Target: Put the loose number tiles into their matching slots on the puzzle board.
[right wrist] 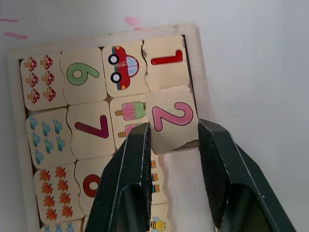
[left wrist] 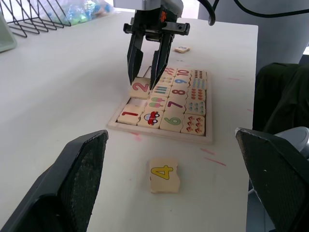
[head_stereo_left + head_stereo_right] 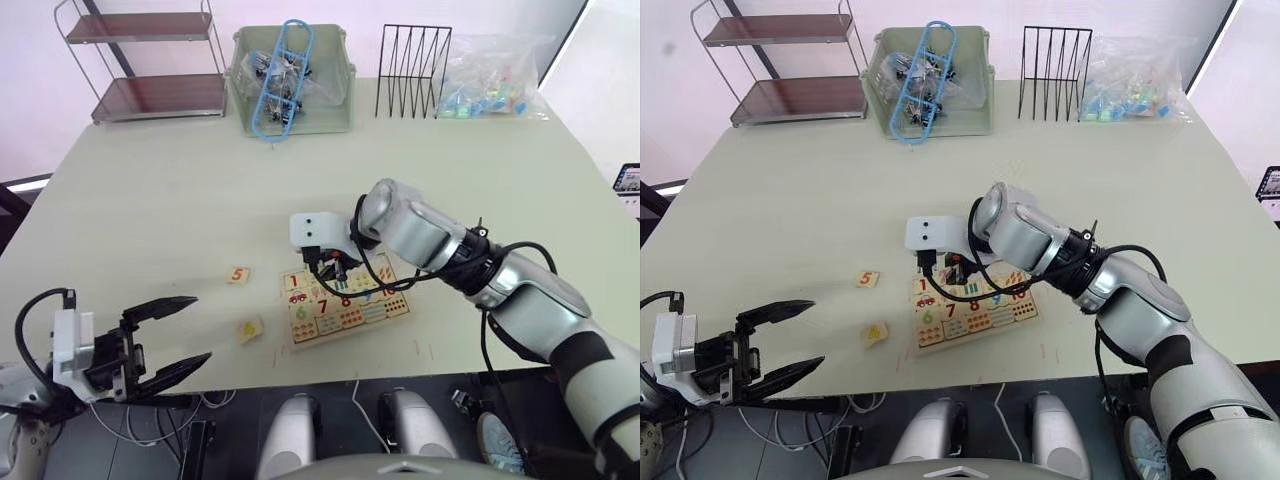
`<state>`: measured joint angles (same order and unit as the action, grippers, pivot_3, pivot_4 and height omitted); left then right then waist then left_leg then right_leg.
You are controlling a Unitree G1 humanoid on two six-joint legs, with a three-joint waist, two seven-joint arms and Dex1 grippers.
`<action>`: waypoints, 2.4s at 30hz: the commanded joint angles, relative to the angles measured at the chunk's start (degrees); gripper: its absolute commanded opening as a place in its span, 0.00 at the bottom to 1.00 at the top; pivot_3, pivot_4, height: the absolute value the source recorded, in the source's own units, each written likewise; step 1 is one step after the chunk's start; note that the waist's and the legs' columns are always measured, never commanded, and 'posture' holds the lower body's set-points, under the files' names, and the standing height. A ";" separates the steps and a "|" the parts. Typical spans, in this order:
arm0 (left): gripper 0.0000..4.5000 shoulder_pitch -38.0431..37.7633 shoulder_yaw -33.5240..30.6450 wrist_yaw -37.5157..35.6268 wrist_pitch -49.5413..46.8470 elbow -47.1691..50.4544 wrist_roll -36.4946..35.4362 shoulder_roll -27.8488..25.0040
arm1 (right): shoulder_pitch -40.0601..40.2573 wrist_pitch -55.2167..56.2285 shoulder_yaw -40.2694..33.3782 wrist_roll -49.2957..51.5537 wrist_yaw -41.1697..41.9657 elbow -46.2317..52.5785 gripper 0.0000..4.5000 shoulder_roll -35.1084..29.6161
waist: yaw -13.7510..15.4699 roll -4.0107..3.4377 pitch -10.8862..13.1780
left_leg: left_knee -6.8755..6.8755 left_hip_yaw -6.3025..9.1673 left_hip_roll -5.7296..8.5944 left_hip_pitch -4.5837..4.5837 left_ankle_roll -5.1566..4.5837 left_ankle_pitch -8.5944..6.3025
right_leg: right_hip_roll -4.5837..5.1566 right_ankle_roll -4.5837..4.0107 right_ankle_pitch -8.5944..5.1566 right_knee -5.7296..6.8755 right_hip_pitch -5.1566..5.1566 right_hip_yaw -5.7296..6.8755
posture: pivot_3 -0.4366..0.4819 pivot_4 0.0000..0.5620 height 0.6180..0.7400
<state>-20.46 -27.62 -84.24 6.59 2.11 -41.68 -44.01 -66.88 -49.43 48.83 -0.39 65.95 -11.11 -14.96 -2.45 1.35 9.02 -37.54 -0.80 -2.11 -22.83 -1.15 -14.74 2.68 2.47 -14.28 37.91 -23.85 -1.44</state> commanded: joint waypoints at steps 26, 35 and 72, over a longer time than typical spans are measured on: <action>1.00 -2.68 -3.81 1.71 -2.03 2.06 2.20 -0.66 | -0.23 3.22 -0.75 -6.12 2.32 -2.92 0.19 2.68 | -0.01 -0.06 0.04 | 0.06 0.18 0.00 -0.01 0.01 0.00 | 0.01 -0.02 -0.01 -0.02 -0.04 -0.01 | 0.48 0.27 1.00; 1.00 -2.40 -3.88 1.39 -1.59 1.41 2.25 -0.45 | 0.37 3.70 -0.69 -6.68 2.41 -3.21 0.19 2.90 | -0.01 -0.09 0.05 | 0.07 0.20 0.00 -0.01 0.01 0.00 | 0.01 -0.03 -0.02 -0.02 -0.04 0.00 | 0.48 0.27 1.00; 1.00 -1.77 -3.42 -0.08 -0.38 -0.31 2.50 -0.28 | 2.09 5.13 -5.01 -6.60 2.57 -3.49 0.99 2.71 | -0.01 -0.18 0.11 | 0.09 0.23 0.00 0.00 0.01 0.00 | 0.01 -0.21 -0.12 -0.02 -0.04 0.02 | 0.48 0.27 1.00</action>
<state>-22.00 -29.20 -83.88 5.48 1.63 -39.36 -44.01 -64.71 -43.70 46.87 -7.95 68.69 -16.52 -11.91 -2.46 1.17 9.14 -37.44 -0.57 -2.11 -22.83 -1.14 -14.75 2.69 2.26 -14.40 37.88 -23.90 -1.42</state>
